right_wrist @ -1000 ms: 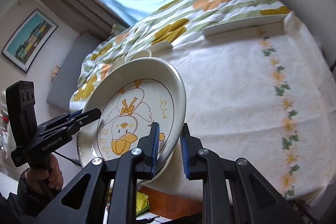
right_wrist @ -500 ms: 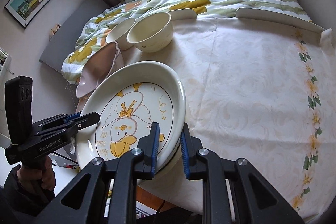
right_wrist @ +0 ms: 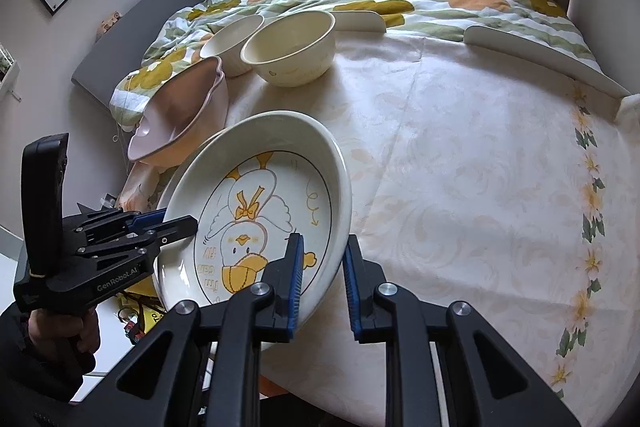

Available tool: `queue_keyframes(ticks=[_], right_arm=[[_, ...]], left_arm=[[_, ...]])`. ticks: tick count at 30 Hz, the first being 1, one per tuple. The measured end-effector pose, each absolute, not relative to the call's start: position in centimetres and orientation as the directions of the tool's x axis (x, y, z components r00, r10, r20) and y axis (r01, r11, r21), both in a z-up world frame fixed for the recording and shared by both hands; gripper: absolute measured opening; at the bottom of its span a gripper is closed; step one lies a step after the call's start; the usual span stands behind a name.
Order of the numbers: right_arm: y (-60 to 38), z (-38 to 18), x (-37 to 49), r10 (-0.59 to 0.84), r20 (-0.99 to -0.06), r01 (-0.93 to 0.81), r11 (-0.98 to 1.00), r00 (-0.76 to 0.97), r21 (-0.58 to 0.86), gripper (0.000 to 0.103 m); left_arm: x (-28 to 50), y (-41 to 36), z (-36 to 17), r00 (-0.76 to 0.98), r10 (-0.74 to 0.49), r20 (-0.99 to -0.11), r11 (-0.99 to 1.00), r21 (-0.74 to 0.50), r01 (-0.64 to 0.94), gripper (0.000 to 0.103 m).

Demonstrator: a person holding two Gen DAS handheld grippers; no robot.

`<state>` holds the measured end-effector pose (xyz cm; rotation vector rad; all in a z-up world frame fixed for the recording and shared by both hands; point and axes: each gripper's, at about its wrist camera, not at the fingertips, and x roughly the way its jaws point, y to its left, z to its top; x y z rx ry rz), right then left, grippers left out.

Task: Organize plates and bowls

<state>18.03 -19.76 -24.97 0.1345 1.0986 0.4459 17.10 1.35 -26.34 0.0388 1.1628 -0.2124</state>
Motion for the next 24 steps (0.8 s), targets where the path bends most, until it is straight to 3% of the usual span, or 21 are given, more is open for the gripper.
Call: queue_keyframes(ticks=[14, 24], right_arm=[[-18.5, -25.7, 18.1, 0.407, -0.840, -0.323, 0.898, 0.359, 0.297, 0.018], [-17.6, -26.0, 18.1, 0.364, -0.849, -0.334, 0.912, 0.385, 0.239, 0.018]], left_arm=[[16.5, -0.8, -26.2, 0.480, 0.110, -0.870, 0.948, 0.237, 0.213, 0.020], [16.9, -1.1, -26.2, 0.472, 0.150, -0.869, 0.943, 0.269, 0.194, 0.020]])
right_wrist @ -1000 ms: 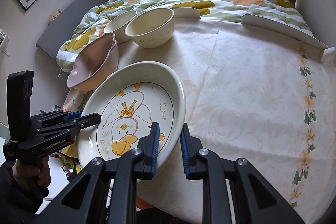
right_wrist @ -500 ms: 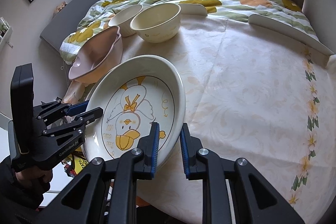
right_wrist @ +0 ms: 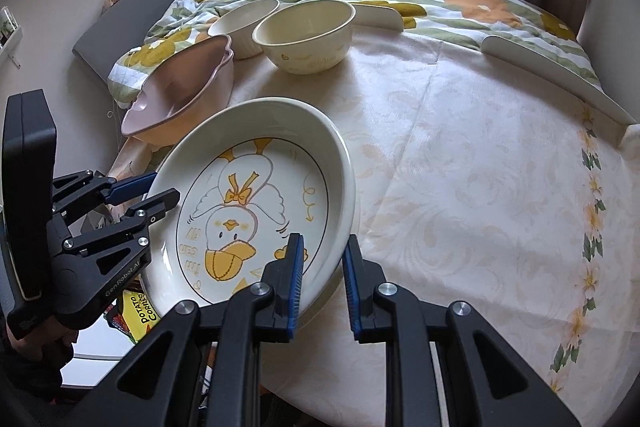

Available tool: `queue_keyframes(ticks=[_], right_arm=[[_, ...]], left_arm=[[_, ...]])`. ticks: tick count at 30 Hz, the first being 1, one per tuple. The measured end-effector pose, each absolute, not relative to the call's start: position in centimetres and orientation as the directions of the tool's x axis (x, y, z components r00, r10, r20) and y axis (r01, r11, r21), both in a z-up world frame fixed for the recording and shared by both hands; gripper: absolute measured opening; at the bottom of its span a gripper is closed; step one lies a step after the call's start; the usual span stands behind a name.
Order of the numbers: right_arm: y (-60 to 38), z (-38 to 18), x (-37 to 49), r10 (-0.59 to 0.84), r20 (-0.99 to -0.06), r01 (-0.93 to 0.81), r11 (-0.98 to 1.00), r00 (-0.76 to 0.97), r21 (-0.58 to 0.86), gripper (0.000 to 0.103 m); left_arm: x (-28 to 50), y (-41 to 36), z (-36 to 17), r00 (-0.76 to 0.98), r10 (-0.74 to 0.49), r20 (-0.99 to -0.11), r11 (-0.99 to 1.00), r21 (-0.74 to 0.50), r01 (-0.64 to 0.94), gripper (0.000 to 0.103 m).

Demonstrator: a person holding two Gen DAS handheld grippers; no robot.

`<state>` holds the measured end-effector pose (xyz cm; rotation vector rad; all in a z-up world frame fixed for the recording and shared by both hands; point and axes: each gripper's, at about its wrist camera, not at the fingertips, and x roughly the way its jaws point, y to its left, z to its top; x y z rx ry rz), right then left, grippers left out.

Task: Organize plates and bowls

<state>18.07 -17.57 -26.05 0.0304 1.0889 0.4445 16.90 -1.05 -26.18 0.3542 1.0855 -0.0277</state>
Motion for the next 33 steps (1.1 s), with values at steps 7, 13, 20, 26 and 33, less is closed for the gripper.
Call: queue_keyframes(ticks=[7, 13, 20, 26, 33], right_arm=[[-16.8, -26.3, 18.0, 0.317, -0.862, -0.319, 0.928, 0.395, 0.195, 0.018], [-16.1, -26.3, 17.9, 0.260, -0.879, -0.302, 0.943, 0.400, 0.141, 0.018], [-16.1, -26.4, 18.0, 0.256, -0.879, -0.293, 0.946, 0.401, 0.141, 0.018], [-16.6, -26.1, 18.0, 0.283, -0.871, -0.284, 0.943, 0.401, 0.175, 0.018], [-19.0, -22.3, 18.4, 0.354, -0.828, -0.271, 0.929, 0.436, 0.254, 0.018]], left_arm=[[16.8, -1.0, -26.1, 0.470, 0.161, -0.868, 0.941, 0.278, 0.191, 0.020], [16.7, -1.1, -26.0, 0.474, 0.178, -0.862, 0.937, 0.295, 0.186, 0.020], [16.7, -1.0, -25.8, 0.474, 0.179, -0.862, 0.936, 0.298, 0.188, 0.020], [16.8, -0.6, -25.6, 0.464, 0.163, -0.871, 0.943, 0.276, 0.186, 0.020], [16.3, 0.1, -20.7, 0.523, 0.120, -0.844, 0.965, 0.224, 0.139, 0.026]])
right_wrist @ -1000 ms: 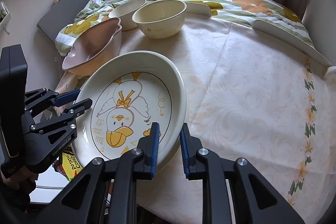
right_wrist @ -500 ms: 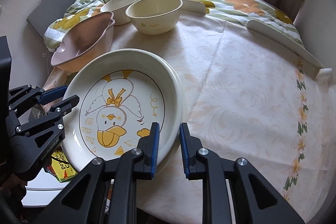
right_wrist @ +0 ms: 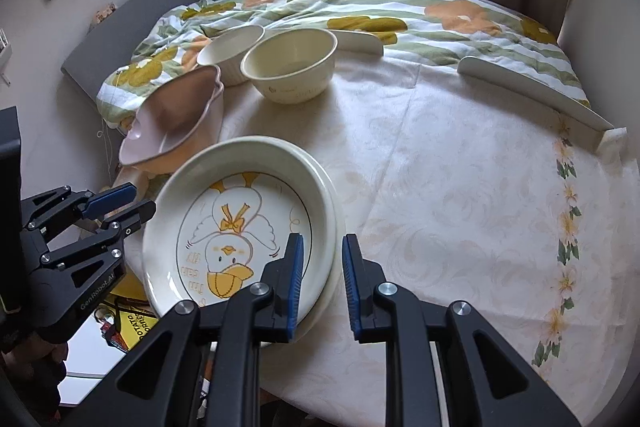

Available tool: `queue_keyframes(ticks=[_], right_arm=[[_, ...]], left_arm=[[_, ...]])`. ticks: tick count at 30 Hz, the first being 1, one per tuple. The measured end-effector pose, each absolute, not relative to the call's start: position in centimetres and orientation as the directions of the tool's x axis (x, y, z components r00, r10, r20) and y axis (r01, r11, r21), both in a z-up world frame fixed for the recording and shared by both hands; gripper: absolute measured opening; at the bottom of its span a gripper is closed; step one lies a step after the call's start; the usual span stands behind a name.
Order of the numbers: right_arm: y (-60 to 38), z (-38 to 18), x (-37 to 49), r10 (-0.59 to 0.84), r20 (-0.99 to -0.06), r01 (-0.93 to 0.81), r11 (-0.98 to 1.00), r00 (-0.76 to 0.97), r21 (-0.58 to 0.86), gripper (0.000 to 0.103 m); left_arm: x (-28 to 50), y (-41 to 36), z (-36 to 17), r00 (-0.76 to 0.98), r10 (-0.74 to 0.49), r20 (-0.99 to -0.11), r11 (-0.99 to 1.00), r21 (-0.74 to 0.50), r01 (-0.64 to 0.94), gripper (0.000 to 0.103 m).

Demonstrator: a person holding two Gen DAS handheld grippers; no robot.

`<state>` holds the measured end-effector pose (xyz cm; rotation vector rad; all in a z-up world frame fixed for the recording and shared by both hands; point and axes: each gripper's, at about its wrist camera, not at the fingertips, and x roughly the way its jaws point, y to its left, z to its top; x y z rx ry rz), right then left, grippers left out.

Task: Organize plates and bowls

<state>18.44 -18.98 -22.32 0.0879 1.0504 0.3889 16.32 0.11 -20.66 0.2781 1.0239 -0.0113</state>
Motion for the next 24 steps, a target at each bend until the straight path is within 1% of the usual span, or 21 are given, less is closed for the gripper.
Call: queue_keyframes(ticks=[1, 2, 3, 4, 5, 6, 7, 11, 16, 17, 20, 22, 24], right_arm=[[-19.4, -21.7, 18.6, 0.360, -0.823, -0.267, 0.927, 0.440, 0.263, 0.018], [-19.6, -21.1, 18.7, 0.367, -0.818, -0.270, 0.925, 0.443, 0.268, 0.018], [-19.8, -20.5, 18.8, 0.377, -0.811, -0.278, 0.920, 0.447, 0.275, 0.022], [-19.9, -19.9, 19.0, 0.388, -0.805, -0.288, 0.916, 0.449, 0.281, 0.040], [-20.0, -19.5, 19.0, 0.398, -0.799, -0.296, 0.911, 0.451, 0.287, 0.055], [-20.0, -19.0, 19.1, 0.412, -0.790, -0.309, 0.904, 0.453, 0.295, 0.087], [-20.0, -18.6, 19.1, 0.424, -0.781, -0.325, 0.898, 0.458, 0.297, 0.101], [-19.6, -17.4, 19.6, 0.444, -0.759, -0.378, 0.883, 0.477, 0.278, 0.102], [-18.3, -16.6, 21.4, 0.514, -0.726, -0.453, 0.837, 0.456, 0.308, 0.102], [-17.8, -16.6, 22.0, 0.514, -0.737, -0.471, 0.830, 0.439, 0.299, 0.102], [-16.1, -16.8, 24.1, 0.454, -0.793, -0.480, 0.845, 0.407, 0.237, 0.102], [-15.5, -17.1, 25.1, 0.484, -0.791, -0.493, 0.826, 0.373, 0.273, 0.102], [-14.0, -17.3, 26.0, 0.480, -0.799, -0.510, 0.820, 0.362, 0.261, 0.102]], left_arm=[[16.3, 0.5, -19.6, 0.535, 0.116, -0.837, 0.971, 0.209, 0.117, 0.030], [16.2, 0.9, -18.5, 0.549, 0.114, -0.828, 0.976, 0.196, 0.092, 0.051], [16.2, 1.2, -17.6, 0.564, 0.118, -0.817, 0.980, 0.188, 0.068, 0.087], [16.0, 1.6, -16.5, 0.590, 0.124, -0.798, 0.983, 0.182, 0.039, 0.100], [15.6, 1.9, -15.5, 0.622, 0.118, -0.774, 0.985, 0.168, 0.022, 0.103], [15.6, 2.1, -14.7, 0.634, 0.108, -0.766, 0.988, 0.151, 0.014, 0.103], [15.7, 2.5, -14.1, 0.632, 0.102, -0.768, 0.991, 0.133, 0.002, 0.103], [15.7, 4.0, -12.8, 0.618, 0.094, -0.780, 0.995, 0.063, -0.071, 0.103], [15.2, 6.5, -12.5, 0.598, 0.109, -0.794, 0.982, -0.006, -0.187, 0.103], [15.1, 7.1, -12.7, 0.593, 0.114, -0.797, 0.979, -0.013, -0.205, 0.103], [15.6, 9.3, -13.5, 0.572, 0.115, -0.812, 0.965, -0.044, -0.257, 0.103], [16.0, 10.7, -14.0, 0.566, 0.102, -0.818, 0.958, -0.073, -0.277, 0.103], [16.5, 11.9, -14.8, 0.561, 0.078, -0.824, 0.954, -0.103, -0.283, 0.103]])
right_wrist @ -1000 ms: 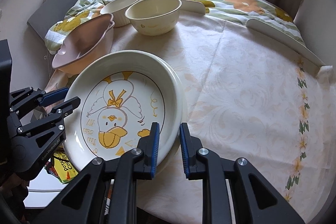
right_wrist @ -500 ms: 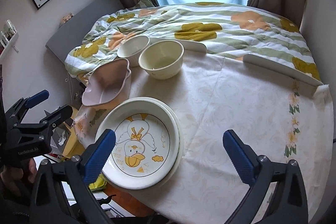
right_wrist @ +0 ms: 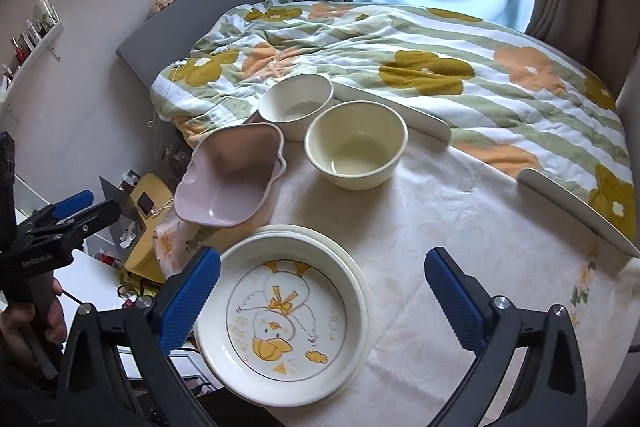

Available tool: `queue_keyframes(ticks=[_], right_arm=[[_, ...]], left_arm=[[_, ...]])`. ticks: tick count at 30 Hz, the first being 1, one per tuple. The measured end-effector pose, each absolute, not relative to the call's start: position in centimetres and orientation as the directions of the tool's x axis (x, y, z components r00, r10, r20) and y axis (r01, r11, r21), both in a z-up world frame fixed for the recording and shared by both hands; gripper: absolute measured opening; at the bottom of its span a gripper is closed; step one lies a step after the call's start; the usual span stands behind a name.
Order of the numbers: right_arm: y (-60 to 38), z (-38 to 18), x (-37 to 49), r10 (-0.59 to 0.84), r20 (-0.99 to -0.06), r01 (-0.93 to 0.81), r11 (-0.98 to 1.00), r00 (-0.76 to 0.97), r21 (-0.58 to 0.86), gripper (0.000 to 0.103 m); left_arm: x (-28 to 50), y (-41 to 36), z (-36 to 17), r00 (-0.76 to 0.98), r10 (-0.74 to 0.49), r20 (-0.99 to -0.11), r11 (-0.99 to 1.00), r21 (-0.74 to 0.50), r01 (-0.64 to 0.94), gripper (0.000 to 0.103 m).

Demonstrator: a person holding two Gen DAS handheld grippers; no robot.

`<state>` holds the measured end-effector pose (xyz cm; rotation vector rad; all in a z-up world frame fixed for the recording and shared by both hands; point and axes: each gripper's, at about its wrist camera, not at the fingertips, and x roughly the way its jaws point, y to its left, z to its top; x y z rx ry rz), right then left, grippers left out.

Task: Organize plates and bowls

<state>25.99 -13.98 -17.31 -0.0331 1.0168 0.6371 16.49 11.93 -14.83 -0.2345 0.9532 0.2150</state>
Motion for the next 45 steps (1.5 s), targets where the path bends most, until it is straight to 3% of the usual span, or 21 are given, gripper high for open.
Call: queue_keyframes(ticks=[10, 15, 19, 22, 25, 27, 28, 30, 45], right_arm=[[-5.9, -22.2, 30.7, 0.479, -0.848, -0.508, 0.801, 0.225, 0.317, 0.102], [-3.3, -24.8, 32.2, 0.487, -0.854, -0.491, 0.798, 0.185, 0.349, 0.099], [-2.2, -26.7, 33.2, 0.490, -0.858, -0.444, 0.811, 0.156, 0.382, 0.065], [-2.1, -27.6, 33.7, 0.480, -0.865, -0.416, 0.824, 0.146, 0.386, 0.048], [-2.0, -27.9, 34.0, 0.477, -0.866, -0.398, 0.831, 0.149, 0.389, 0.032], [-1.9, -27.9, 34.0, 0.473, -0.867, -0.396, 0.834, 0.154, 0.385, 0.028], [-1.8, -27.9, 34.0, 0.473, -0.867, -0.400, 0.832, 0.154, 0.383, 0.021], [-1.5, -28.0, 34.0, 0.470, -0.869, -0.410, 0.831, 0.155, 0.376, 0.015], [-3.8, -23.9, 31.3, 0.526, -0.812, -0.446, 0.808, 0.251, 0.385, 0.015]], left_arm=[[21.7, 16.6, -21.8, 0.470, -0.080, -0.879, 0.932, -0.233, -0.277, 0.102], [24.2, 17.9, -24.5, 0.430, -0.122, -0.895, 0.932, -0.253, -0.261, 0.087], [26.2, 18.3, -25.8, 0.401, -0.145, -0.904, 0.938, -0.255, -0.235, 0.076], [27.2, 18.2, -26.5, 0.386, -0.153, -0.910, 0.944, -0.250, -0.214, 0.060], [28.0, 18.1, -27.0, 0.368, -0.151, -0.918, 0.954, -0.233, -0.190, 0.040], [28.3, 17.9, -27.3, 0.352, -0.140, -0.925, 0.961, -0.212, -0.176, 0.018], [28.5, 17.9, -27.5, 0.343, -0.145, -0.928, 0.963, -0.212, -0.168, 0.014], [28.6, 17.8, -27.6, 0.343, -0.150, -0.927, 0.964, -0.214, -0.157, 0.014], [26.4, 14.9, -21.3, 0.460, -0.048, -0.886, 0.992, -0.097, -0.083, 0.014]])
